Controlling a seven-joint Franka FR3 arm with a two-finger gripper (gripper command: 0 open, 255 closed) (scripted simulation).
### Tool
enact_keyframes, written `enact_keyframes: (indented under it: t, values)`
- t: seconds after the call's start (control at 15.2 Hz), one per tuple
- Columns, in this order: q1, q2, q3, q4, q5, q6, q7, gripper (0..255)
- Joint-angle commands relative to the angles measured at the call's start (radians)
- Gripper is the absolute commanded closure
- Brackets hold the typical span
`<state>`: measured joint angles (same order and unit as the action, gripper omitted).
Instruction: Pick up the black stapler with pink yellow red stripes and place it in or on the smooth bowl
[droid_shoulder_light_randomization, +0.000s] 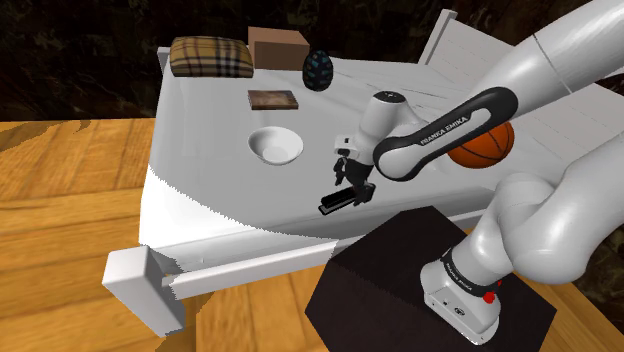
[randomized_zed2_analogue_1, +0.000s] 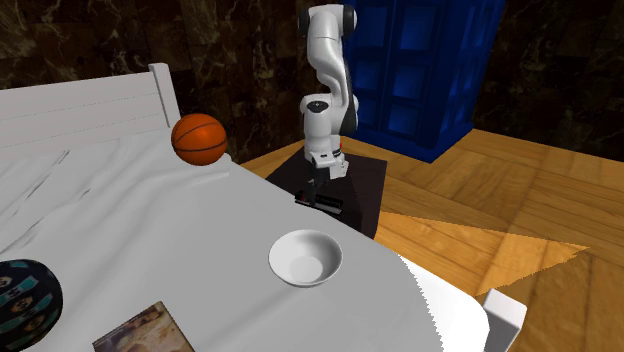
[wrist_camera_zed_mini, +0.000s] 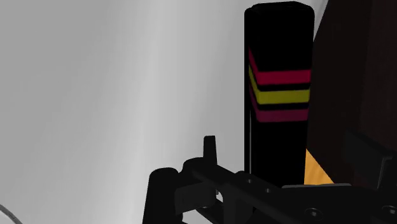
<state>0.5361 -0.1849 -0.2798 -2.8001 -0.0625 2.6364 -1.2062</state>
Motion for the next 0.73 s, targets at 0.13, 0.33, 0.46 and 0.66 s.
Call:
enact_keyframes:
  t: [0.13,0.33,0.46,0.66]
  values:
    - [0.013,0.064,-0.008,-0.004,0.030,0.068,-0.024,0]
    - [0.013,0.064,-0.008,-0.004,0.030,0.068,-0.024,0]
    - [0.013,0.064,-0.008,-0.004,0.030,0.068,-0.024,0]
    - [0.013,0.064,-0.008,-0.004,0.030,0.067,-0.024,255]
